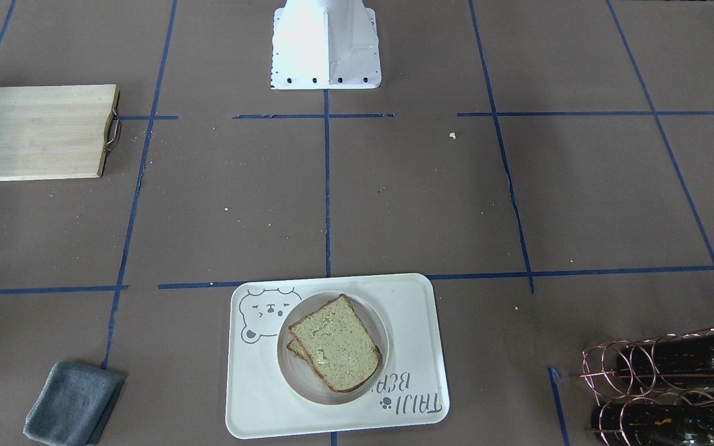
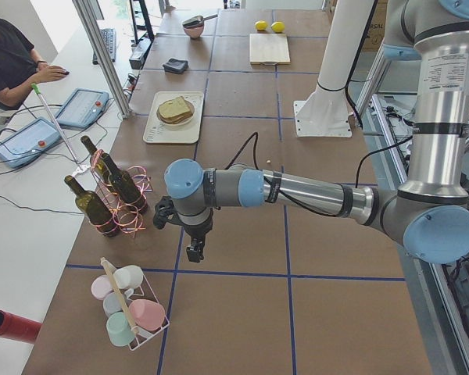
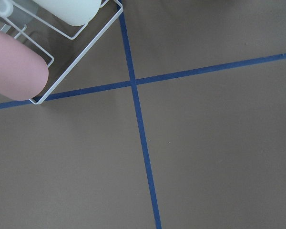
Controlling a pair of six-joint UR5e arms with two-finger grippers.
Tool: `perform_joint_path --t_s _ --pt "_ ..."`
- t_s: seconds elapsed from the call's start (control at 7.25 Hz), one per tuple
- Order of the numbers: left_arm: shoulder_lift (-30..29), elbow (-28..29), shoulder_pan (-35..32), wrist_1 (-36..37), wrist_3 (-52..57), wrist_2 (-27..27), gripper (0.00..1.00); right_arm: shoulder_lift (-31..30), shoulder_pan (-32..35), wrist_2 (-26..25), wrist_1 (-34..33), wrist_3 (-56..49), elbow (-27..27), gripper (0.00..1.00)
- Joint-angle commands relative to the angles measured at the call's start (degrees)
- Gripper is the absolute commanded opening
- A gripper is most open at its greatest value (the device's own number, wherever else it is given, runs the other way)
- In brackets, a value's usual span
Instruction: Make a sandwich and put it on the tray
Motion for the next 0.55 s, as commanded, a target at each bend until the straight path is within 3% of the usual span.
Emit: perform_joint_path --t_s 0.0,0.41 --pt "-2.6 3.5 -0.1 -0.7 0.3 -0.2 1.0 0.3 0.0 0.3 0.1 0.2 0.3 1.0" --pt "0.3 2.8 -0.1 -1.1 0.5 -0.3 1.0 1.2 -0.2 0.4 0.0 1.2 -0.7 1.0"
